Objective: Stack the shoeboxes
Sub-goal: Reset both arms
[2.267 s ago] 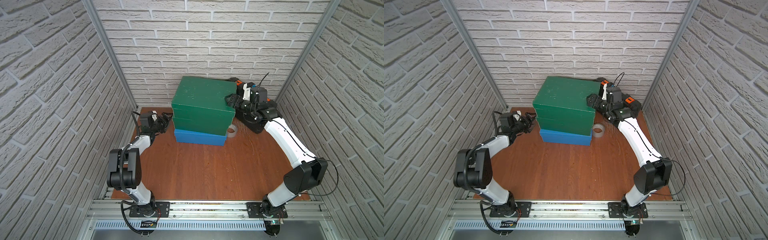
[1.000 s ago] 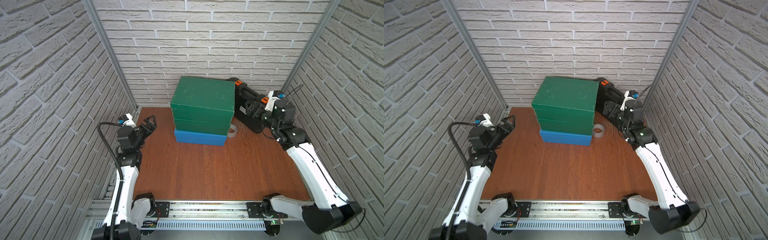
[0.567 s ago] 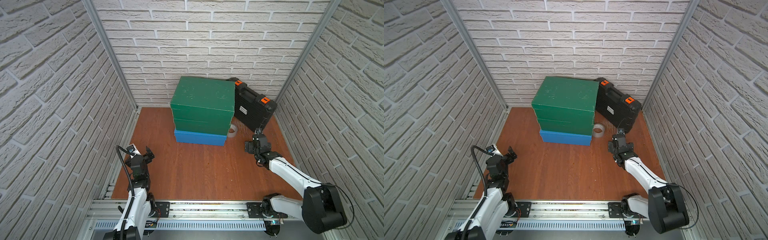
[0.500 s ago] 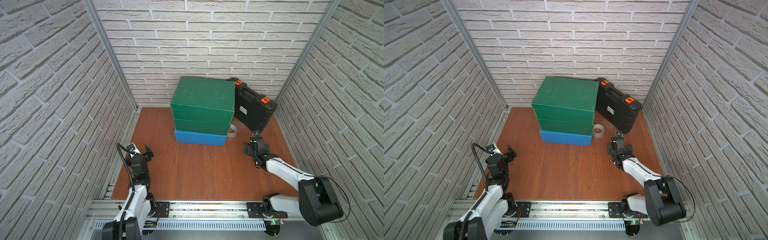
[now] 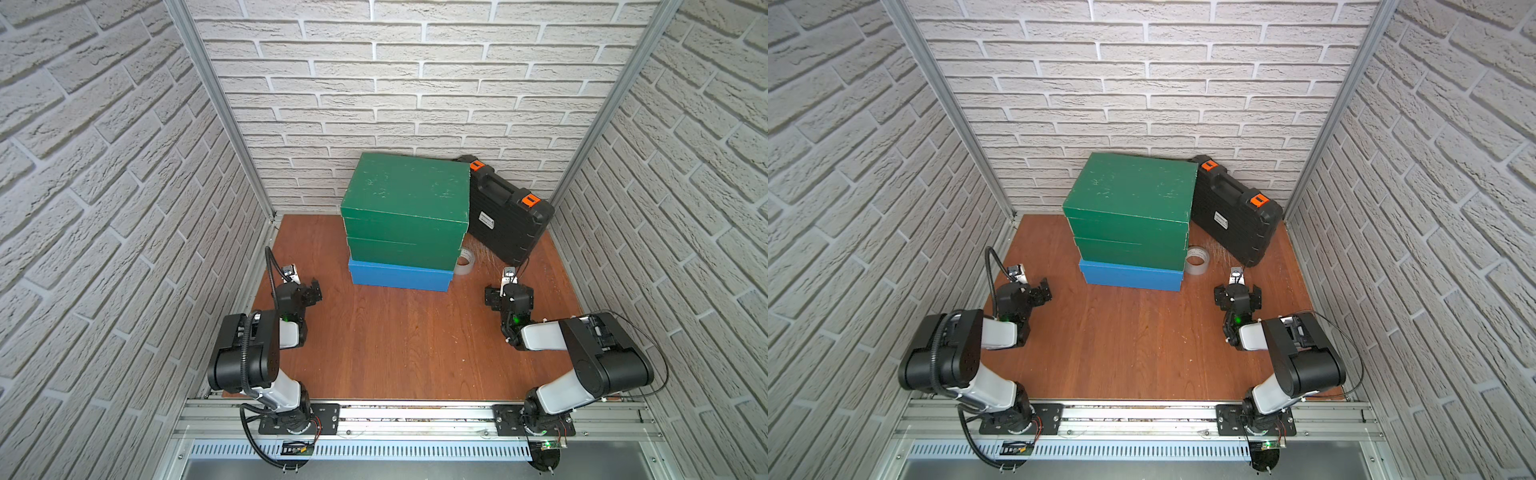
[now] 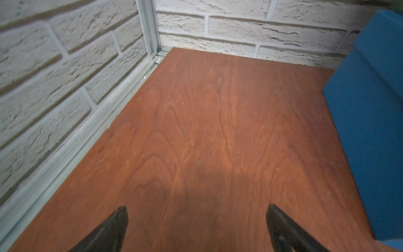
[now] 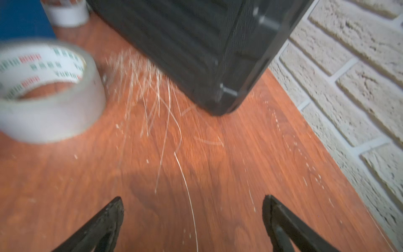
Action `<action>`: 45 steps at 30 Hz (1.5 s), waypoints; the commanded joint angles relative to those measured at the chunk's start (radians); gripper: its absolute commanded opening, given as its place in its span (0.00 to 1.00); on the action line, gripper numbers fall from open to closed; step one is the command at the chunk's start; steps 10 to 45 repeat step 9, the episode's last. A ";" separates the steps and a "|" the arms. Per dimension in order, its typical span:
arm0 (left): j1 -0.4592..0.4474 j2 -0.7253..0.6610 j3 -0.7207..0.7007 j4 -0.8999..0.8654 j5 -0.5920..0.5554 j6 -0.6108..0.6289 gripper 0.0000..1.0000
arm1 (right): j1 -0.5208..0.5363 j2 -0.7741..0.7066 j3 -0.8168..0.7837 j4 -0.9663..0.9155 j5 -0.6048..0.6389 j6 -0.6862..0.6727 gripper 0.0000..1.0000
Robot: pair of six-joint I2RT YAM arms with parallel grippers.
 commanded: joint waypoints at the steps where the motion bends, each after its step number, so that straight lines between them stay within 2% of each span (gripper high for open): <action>1: -0.020 0.008 0.032 -0.001 0.055 0.066 0.98 | -0.013 -0.022 0.022 0.067 -0.024 0.011 0.99; 7: -0.018 0.007 0.026 0.012 0.060 0.065 0.98 | -0.031 -0.025 0.036 0.035 -0.066 0.020 0.99; 45: -0.018 0.006 0.027 0.005 0.059 0.064 0.98 | -0.031 -0.028 0.032 0.041 -0.067 0.019 0.99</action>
